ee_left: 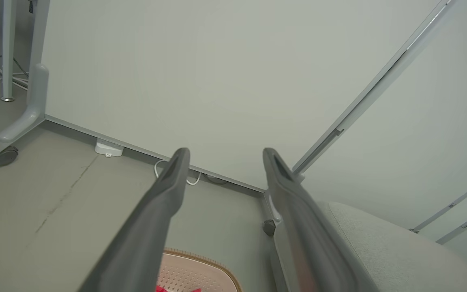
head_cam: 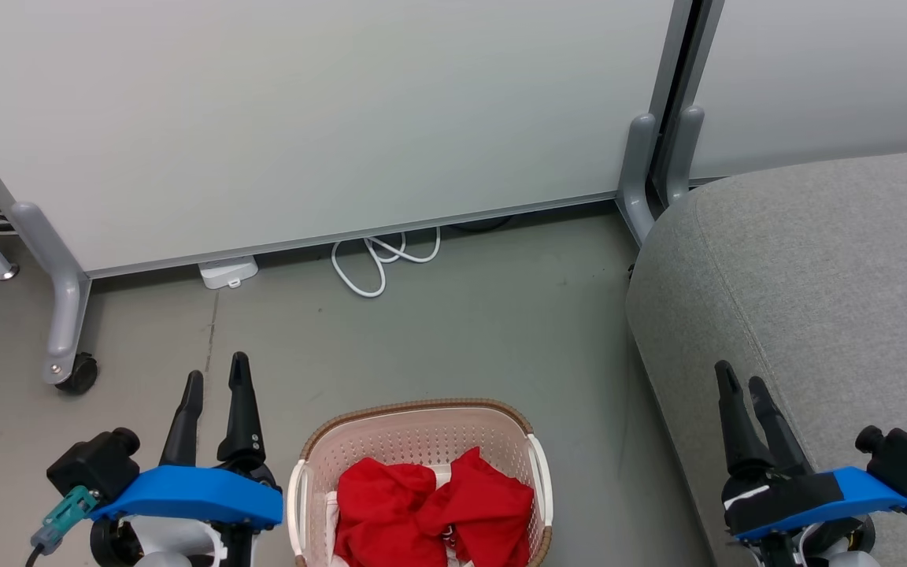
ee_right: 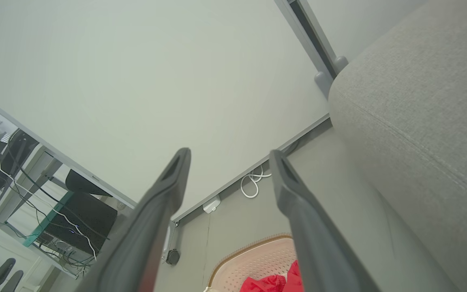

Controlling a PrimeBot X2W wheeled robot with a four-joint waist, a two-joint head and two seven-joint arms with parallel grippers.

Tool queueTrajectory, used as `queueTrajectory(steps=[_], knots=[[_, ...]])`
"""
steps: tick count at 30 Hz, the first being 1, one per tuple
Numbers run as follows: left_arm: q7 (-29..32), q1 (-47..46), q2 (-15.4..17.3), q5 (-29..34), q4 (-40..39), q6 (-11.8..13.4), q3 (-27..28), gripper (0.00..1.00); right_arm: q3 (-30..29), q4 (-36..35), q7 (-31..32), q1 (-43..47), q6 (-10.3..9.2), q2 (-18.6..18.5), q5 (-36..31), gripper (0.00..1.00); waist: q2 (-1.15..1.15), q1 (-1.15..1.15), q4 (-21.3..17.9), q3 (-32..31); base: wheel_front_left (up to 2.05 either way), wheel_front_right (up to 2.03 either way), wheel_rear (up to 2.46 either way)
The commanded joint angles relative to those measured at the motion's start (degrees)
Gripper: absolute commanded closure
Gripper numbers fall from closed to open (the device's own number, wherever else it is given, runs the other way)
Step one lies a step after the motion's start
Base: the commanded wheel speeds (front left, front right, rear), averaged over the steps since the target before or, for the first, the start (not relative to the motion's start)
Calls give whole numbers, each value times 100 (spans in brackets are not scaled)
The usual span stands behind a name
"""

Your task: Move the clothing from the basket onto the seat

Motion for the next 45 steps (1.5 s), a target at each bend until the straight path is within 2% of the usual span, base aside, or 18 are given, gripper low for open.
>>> queueTrajectory(steps=[1,18,45], knots=[[-63,-141,45,199,-88,27,-65,0,22,-37,-63,-140,10,-48,-217,0,0,0,0,1,0,0,0],[-323,-165,81,1244,-72,78,-295,0,110,59,-328,-164,12,-59,-1284,0,0,0,-2,0,0,0,0],[-669,-173,-1,2574,111,-90,-402,0,314,107,-681,-160,15,-72,-2590,0,0,0,15,-11,0,0,0]])
